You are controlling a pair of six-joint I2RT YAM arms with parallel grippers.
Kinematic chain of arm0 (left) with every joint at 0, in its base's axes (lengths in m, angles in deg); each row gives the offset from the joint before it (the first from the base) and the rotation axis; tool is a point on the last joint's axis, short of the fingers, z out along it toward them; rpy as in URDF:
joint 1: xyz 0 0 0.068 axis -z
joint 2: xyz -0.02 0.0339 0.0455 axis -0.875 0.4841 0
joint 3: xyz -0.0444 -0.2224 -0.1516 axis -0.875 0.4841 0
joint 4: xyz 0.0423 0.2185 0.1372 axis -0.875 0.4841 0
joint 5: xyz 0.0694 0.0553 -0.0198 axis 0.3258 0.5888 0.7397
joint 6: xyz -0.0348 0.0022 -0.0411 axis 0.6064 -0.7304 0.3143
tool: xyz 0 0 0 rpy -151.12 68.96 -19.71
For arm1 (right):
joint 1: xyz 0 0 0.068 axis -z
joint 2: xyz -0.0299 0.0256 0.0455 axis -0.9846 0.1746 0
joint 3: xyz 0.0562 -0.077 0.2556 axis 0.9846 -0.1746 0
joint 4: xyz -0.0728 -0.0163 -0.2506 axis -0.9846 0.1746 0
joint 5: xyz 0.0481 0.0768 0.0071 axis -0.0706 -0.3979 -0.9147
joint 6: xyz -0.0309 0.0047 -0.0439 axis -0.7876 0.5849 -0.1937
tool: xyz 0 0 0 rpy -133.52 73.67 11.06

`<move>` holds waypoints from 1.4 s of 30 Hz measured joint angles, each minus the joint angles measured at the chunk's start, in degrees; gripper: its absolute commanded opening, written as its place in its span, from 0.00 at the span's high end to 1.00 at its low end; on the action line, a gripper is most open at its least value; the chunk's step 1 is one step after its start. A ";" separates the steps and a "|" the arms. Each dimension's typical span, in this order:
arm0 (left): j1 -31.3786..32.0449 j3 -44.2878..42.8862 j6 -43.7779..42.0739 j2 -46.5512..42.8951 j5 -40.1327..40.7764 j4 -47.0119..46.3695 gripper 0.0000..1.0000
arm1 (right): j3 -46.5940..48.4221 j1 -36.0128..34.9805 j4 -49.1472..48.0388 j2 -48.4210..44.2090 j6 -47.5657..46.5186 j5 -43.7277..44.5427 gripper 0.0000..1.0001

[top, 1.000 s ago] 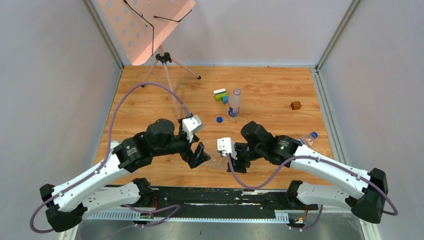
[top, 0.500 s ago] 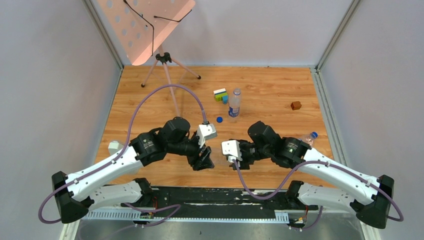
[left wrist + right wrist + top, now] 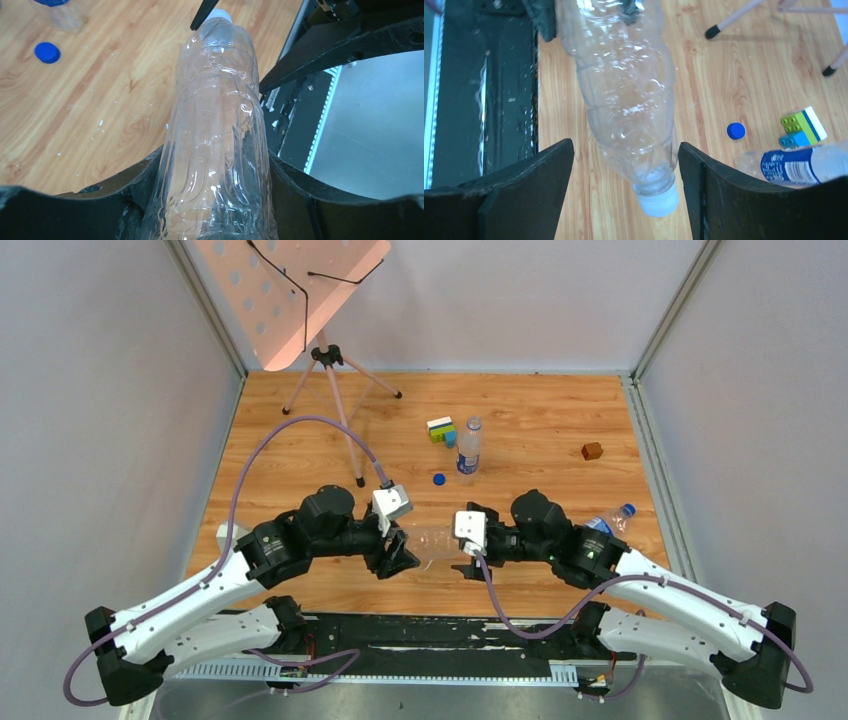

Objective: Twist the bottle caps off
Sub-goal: Pick up the plastic bottle at the center of the board, then unscrew the bottle cap from the plastic bottle.

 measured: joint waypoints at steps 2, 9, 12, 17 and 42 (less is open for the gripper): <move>0.00 0.70 0.42 -1.27 1.92 -0.68 0.81 | -1.09 0.00 -2.80 -0.74 4.31 2.25 0.22; -0.02 6.67 3.50 -8.57 11.23 -7.04 0.82 | -1.38 0.07 -10.08 -3.23 23.65 10.67 0.21; -0.07 10.73 5.38 -12.24 13.55 -11.80 0.81 | -1.38 0.26 -12.92 -4.66 34.58 15.87 0.21; -0.07 14.78 7.67 -15.06 13.79 -18.43 0.79 | -1.38 1.33 -14.82 -4.96 53.00 22.56 0.21; -0.11 18.23 10.95 -12.33 8.04 -34.16 0.68 | -10.27 14.88 -27.91 -7.23 92.50 15.96 0.80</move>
